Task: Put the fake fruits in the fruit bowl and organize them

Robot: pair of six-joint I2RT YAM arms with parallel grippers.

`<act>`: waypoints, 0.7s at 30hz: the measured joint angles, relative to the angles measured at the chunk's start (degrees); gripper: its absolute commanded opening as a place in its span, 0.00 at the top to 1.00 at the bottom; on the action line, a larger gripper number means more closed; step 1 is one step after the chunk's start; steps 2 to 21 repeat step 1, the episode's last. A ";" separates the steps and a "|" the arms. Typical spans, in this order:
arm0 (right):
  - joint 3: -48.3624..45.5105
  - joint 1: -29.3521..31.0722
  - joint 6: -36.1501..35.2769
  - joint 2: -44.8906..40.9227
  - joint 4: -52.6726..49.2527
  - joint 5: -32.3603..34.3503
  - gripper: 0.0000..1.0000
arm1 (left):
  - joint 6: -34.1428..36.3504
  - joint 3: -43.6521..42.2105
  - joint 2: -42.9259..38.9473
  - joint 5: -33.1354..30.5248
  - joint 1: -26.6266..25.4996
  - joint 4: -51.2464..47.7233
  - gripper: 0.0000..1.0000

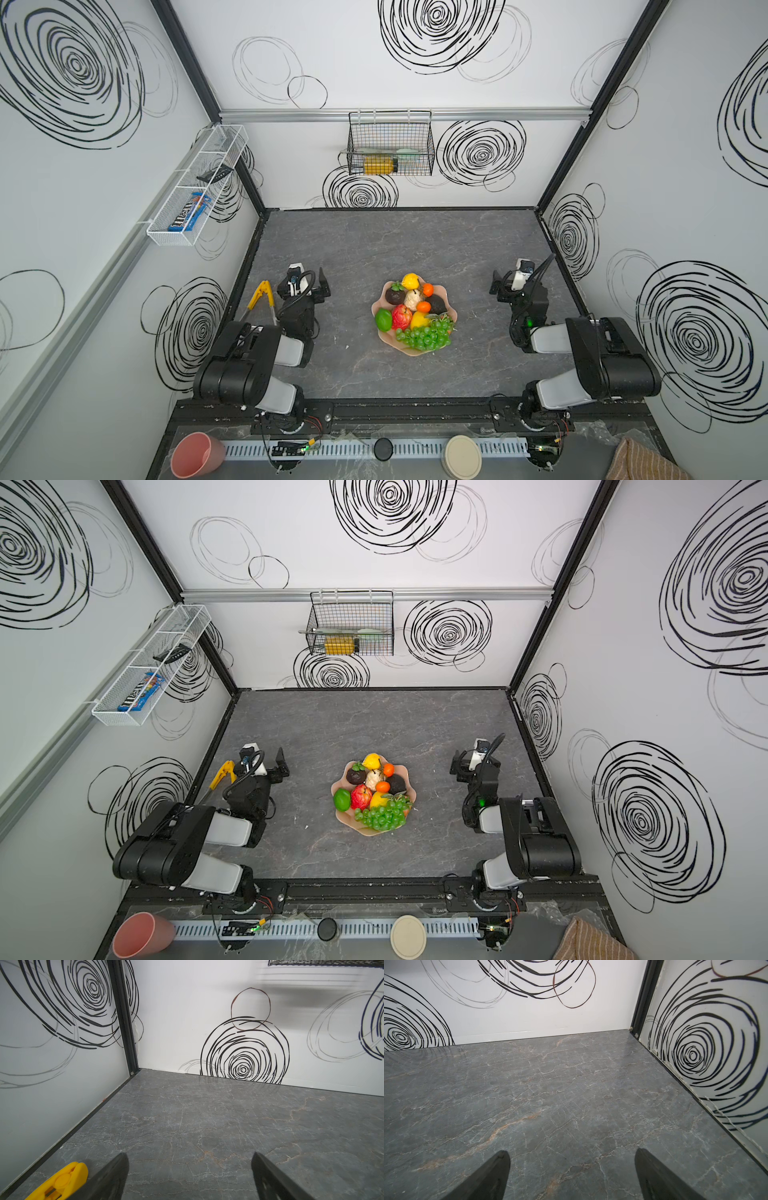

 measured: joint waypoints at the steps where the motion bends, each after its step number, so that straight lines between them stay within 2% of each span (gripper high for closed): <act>1: 0.00 -0.02 0.00 0.00 0.02 -0.02 0.03 | 0.00 0.00 0.00 0.00 0.00 0.00 0.04; 21: 0.00 -0.02 0.00 0.00 0.02 -0.02 0.03 | 0.00 0.00 0.00 0.00 0.00 0.00 0.04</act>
